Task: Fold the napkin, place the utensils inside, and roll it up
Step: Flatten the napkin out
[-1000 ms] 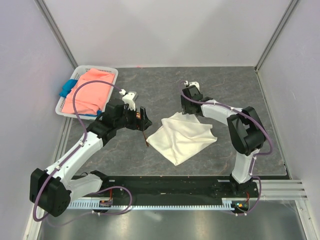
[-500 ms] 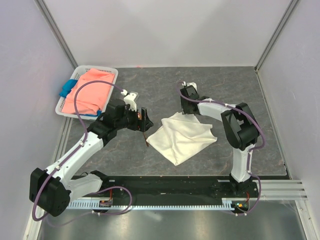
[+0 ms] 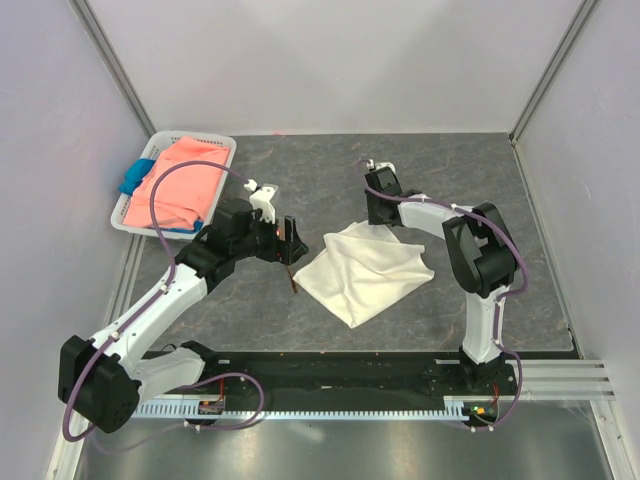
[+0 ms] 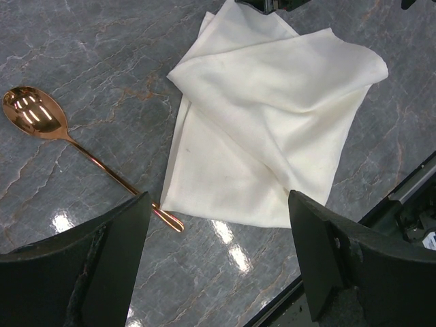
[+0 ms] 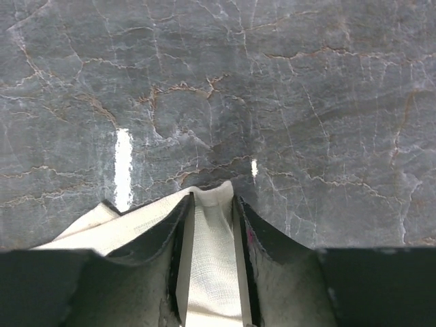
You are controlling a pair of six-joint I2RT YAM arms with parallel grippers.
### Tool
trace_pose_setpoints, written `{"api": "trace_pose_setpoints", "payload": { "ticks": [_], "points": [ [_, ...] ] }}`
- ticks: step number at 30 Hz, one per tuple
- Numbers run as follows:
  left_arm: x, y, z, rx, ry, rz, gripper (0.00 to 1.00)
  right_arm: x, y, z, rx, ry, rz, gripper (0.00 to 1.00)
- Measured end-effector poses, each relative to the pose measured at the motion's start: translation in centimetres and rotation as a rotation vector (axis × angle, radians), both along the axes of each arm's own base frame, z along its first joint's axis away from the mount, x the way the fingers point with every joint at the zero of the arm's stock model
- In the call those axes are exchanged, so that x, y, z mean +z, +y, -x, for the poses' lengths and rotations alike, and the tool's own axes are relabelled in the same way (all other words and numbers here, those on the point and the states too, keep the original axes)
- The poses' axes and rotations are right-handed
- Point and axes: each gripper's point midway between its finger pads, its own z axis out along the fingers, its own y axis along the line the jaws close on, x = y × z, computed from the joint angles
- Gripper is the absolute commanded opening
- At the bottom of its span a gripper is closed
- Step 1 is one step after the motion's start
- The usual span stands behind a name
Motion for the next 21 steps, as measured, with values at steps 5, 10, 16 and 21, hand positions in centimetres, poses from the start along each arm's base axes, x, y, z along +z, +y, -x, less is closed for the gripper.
{"api": "trace_pose_setpoints", "payload": {
  "ticks": [5,10,16,21],
  "points": [
    [0.0,-0.1,0.1,-0.005,-0.001,0.000,0.89,-0.1,-0.1,-0.2,0.011,0.006,-0.019,0.06],
    [0.2,-0.2,0.2,-0.008,-0.005,0.002,0.89,0.1,-0.4,-0.1,0.025,0.026,-0.014,0.00],
    [0.3,-0.3,0.3,-0.012,-0.008,0.004,0.89,5.1,0.4,-0.9,0.073,0.020,-0.016,0.00],
    [0.6,-0.2,0.4,-0.011,-0.016,0.009,0.89,20.2,3.1,-3.5,0.131,-0.252,-0.105,0.00]
  ]
}}
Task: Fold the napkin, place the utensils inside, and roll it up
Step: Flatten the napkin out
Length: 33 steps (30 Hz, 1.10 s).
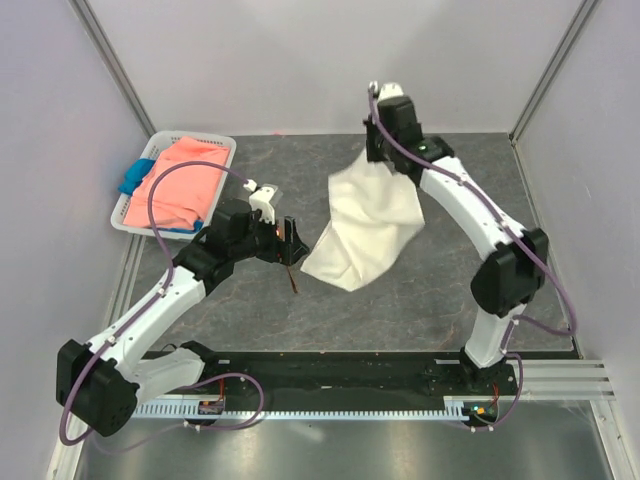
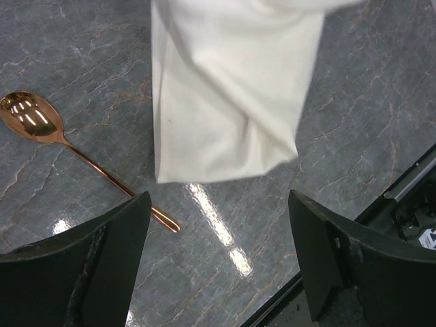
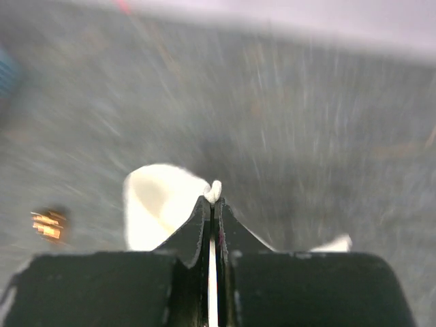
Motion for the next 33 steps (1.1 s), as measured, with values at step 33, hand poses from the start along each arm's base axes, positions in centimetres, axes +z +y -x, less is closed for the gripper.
{"api": "trace_pose_setpoints", "payload": {
  "ticks": [33],
  "points": [
    [-3.5,-3.9,3.8,0.065,0.126,0.230,0.82,-10.7,5.2,22.8,0.313,0.229,-0.241,0.04]
  ]
}}
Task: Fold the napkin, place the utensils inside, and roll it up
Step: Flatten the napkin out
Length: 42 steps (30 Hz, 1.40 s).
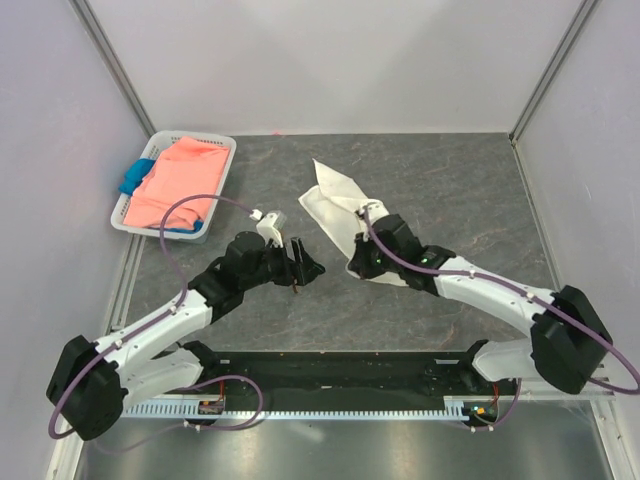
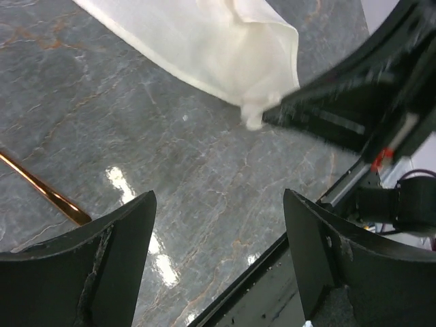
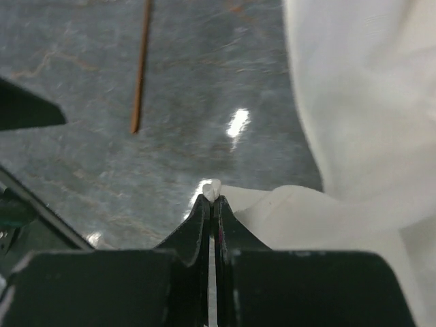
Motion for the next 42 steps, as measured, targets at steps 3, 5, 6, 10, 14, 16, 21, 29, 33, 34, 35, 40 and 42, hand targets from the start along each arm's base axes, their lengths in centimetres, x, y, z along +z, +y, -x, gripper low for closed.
{"api": "trace_pose_setpoints", "payload": {
  "ticks": [3,5,6,10,14,16,21,29,33,34,35,40,42],
  "points": [
    [-0.6,0.8,-0.1,0.054,0.001,0.008,0.80,-1.3,3.2,2.3,0.101,0.041,-0.020,0.42],
    [-1.1,1.4,0.2,0.082,0.010,0.014,0.80,-1.9,4.3,3.5,0.137,0.070,-0.025,0.69],
    [-1.5,1.7,0.4,0.094,0.016,0.017,0.80,-1.9,4.5,3.8,0.151,0.070,-0.022,0.74],
    [-3.8,2.2,1.3,0.118,0.073,-0.003,0.80,-0.8,3.8,3.0,0.098,0.031,-0.016,0.85],
    [-5.9,1.5,1.9,0.101,0.122,-0.038,0.79,2.8,1.5,1.3,-0.021,-0.074,0.000,0.88],
    [-6.7,0.9,2.0,0.087,0.138,-0.049,0.79,4.2,0.2,0.7,-0.076,-0.114,0.002,0.90],
    [-8.6,-2.1,3.6,-0.005,0.179,-0.084,0.80,6.7,-4.8,-0.9,-0.252,-0.184,0.037,0.92],
    [-6.5,-7.3,5.0,-0.095,0.135,-0.014,0.79,6.2,-8.8,-1.8,-0.374,-0.170,0.101,0.93],
    [-6.1,-8.1,5.1,-0.088,0.116,0.004,0.77,5.8,-8.9,-1.7,-0.372,-0.160,0.111,0.93],
    [-6.2,-8.3,5.0,-0.087,0.116,0.002,0.74,5.6,-8.9,-1.7,-0.371,-0.156,0.114,0.93],
    [-6.4,-8.5,4.9,-0.087,0.120,-0.003,0.73,5.4,-8.8,-1.7,-0.368,-0.151,0.117,0.93],
    [-8.2,-9.6,4.4,-0.086,0.153,-0.037,0.36,4.4,-8.5,-2.0,-0.353,-0.134,0.146,0.86],
    [-8.8,-9.8,4.4,-0.083,0.170,-0.045,0.31,3.4,-8.5,-2.2,-0.341,-0.125,0.182,0.81]
  ]
}}
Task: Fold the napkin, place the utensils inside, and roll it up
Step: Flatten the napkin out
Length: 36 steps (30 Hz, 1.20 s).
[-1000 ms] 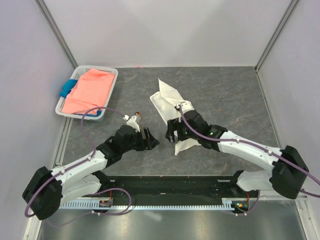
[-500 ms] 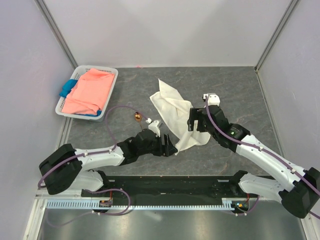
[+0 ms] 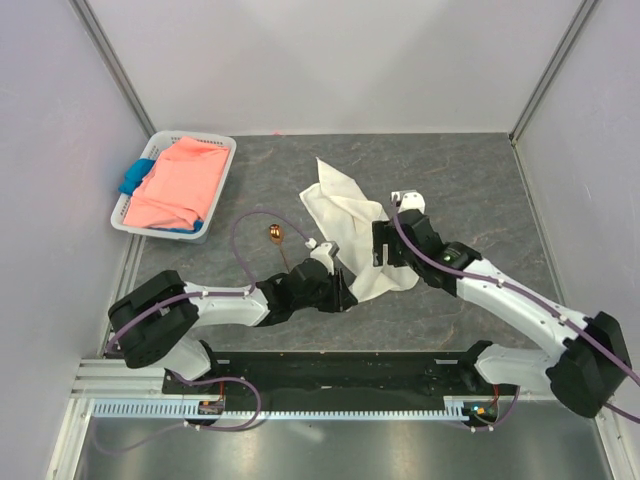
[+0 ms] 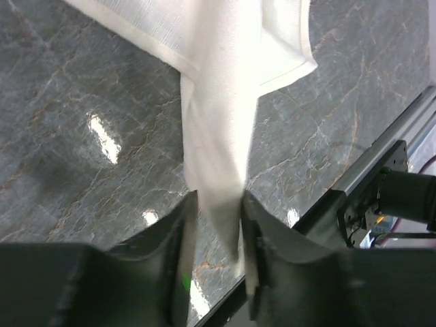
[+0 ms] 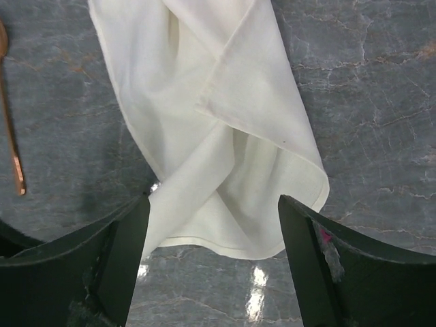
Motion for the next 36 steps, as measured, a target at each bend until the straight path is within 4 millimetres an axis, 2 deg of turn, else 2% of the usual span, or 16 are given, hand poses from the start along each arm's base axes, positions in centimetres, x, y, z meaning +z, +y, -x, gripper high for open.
{"api": "trace_pose_setpoints", "payload": {
  "ticks": [3,4,9,14,20,24,31,34,36],
  "points": [
    [-0.4,0.0,0.0,-0.001,0.004,-0.007,0.20,-1.7,0.0,-0.7,0.006,0.034,0.074,0.76],
    [-0.3,-0.1,0.0,0.000,0.002,-0.004,0.13,-2.2,0.1,-1.0,0.011,0.044,0.100,0.75],
    [0.0,-0.2,-0.2,0.001,-0.005,0.008,0.02,-4.5,0.9,-3.5,0.022,0.079,0.217,0.70],
    [0.1,-0.3,-0.2,0.002,-0.008,0.013,0.02,-6.2,2.0,-5.8,0.035,0.097,0.293,0.68],
    [0.2,-0.4,-0.2,0.002,-0.010,0.017,0.02,-7.0,3.1,-7.6,0.044,0.098,0.325,0.59],
    [0.2,-0.4,-0.3,0.003,-0.012,0.018,0.02,-7.9,3.0,-7.5,0.045,0.122,0.343,0.55],
    [0.4,-0.3,-0.2,0.003,-0.014,0.021,0.02,-8.3,2.4,-7.3,0.041,0.142,0.358,0.49],
    [0.4,-0.2,-0.2,0.003,-0.014,0.021,0.02,-8.3,2.3,-7.3,0.040,0.146,0.362,0.41],
    [0.4,-0.2,-0.2,0.003,-0.015,0.022,0.02,-8.4,2.2,-7.3,0.037,0.148,0.364,0.31]
  ]
}}
